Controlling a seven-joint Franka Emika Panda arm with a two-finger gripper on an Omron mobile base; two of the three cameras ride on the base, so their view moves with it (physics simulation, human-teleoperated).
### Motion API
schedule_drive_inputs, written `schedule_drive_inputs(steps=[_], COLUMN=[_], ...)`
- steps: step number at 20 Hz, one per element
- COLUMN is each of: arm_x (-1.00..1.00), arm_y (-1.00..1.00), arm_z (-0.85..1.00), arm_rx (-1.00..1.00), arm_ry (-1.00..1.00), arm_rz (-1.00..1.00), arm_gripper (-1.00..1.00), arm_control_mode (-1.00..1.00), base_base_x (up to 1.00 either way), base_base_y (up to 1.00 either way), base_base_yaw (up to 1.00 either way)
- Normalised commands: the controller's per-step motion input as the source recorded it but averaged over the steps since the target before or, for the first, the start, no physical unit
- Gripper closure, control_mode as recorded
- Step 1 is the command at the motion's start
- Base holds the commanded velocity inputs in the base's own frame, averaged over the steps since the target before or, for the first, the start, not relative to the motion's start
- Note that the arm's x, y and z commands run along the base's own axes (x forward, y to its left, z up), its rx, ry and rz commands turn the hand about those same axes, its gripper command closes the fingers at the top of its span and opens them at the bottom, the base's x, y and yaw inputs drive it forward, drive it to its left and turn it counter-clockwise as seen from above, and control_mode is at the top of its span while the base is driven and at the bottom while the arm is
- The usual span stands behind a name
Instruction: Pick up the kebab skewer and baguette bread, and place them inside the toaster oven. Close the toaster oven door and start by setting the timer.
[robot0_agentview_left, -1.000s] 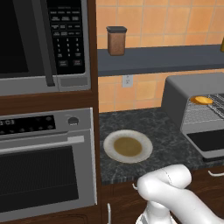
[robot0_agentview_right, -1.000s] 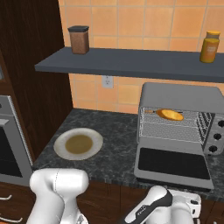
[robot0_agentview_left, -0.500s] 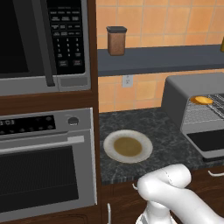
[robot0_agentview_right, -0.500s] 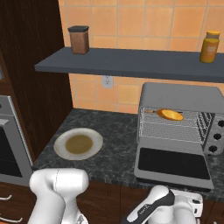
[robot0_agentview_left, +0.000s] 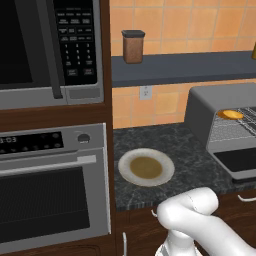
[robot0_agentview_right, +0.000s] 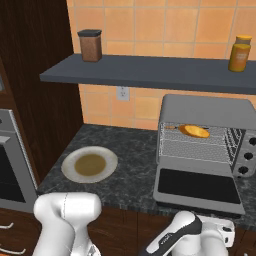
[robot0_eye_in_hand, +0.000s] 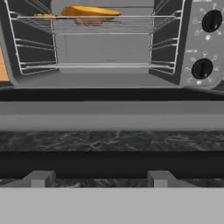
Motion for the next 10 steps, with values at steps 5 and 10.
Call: schedule_drive_inputs(steps=[5, 10], arm_x=[0.55, 0.58], arm_y=[0.09, 0.12], arm_z=[0.73, 0.67], arm_rx=[0.0, 0.0], arm_ry=[0.0, 0.0], arm_rz=[-0.02, -0.03], arm_gripper=[-1.0, -1.0], arm_control_mode=[-1.0, -1.0], base_base_x=[0.0, 0.0], base_base_y=[0.0, 0.0], base_base_yaw=[0.0, 0.0])
